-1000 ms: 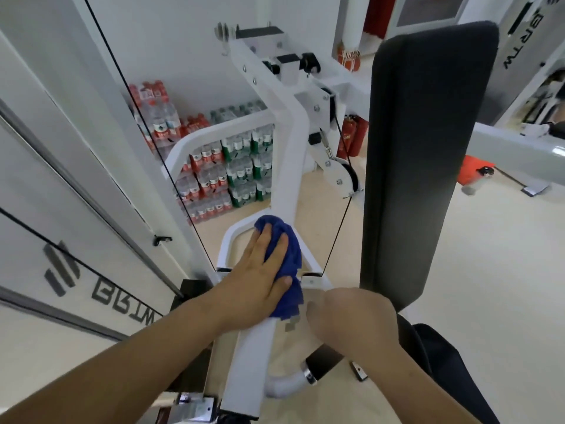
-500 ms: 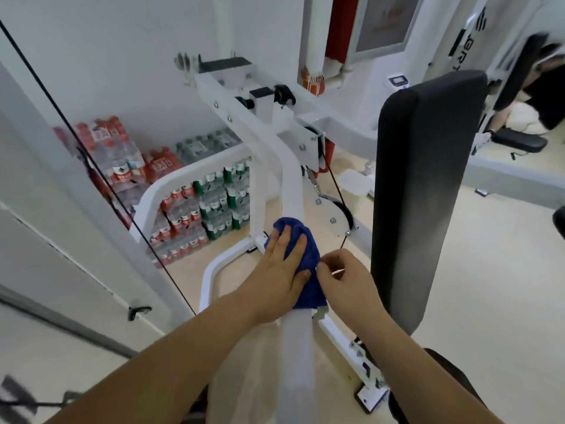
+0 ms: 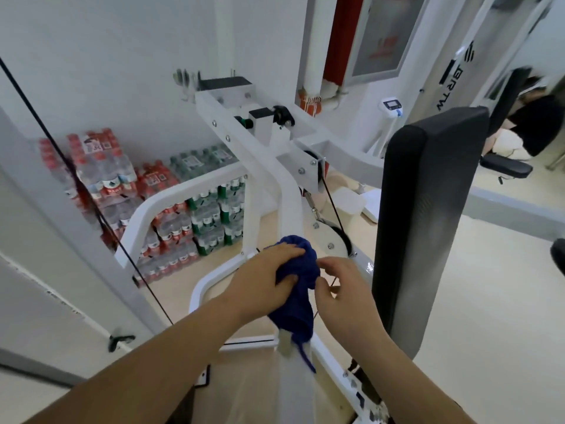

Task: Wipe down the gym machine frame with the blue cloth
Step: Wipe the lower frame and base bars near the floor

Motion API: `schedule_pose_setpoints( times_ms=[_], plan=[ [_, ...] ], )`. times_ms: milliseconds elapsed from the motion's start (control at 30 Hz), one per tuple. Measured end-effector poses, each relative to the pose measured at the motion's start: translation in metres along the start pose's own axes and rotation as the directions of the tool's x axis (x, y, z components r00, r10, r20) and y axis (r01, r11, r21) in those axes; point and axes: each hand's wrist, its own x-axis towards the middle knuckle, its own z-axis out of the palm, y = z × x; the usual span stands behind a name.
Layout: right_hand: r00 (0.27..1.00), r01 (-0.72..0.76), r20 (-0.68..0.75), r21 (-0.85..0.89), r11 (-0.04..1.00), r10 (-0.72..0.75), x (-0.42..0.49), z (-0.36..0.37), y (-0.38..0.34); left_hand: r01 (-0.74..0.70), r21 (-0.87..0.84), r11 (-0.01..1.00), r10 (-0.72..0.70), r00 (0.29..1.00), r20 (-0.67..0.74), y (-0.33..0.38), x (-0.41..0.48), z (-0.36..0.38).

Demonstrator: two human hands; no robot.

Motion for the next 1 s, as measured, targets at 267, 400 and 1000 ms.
schedule_pose_setpoints(
  times_ms=[267, 400, 1000],
  plan=[
    [0.952, 0.130, 0.305, -0.313, 0.941, -0.030, 0.016, 0.050, -0.010, 0.158, -0.383, 0.910, -0.223, 0.966, -0.133, -0.024, 0.022, -0.029],
    [0.967, -0.069, 0.213, -0.295, 0.953, 0.136, 0.078, 0.065, -0.001, 0.208, -0.341, 0.917, -0.280, 0.944, -0.177, -0.040, 0.050, -0.037],
    [0.958, 0.202, 0.285, -0.635, 0.745, -0.016, 0.184, 0.084, 0.000, 0.382, -0.352, 0.855, -0.451, 0.882, -0.139, -0.105, 0.093, -0.019]
  ],
)
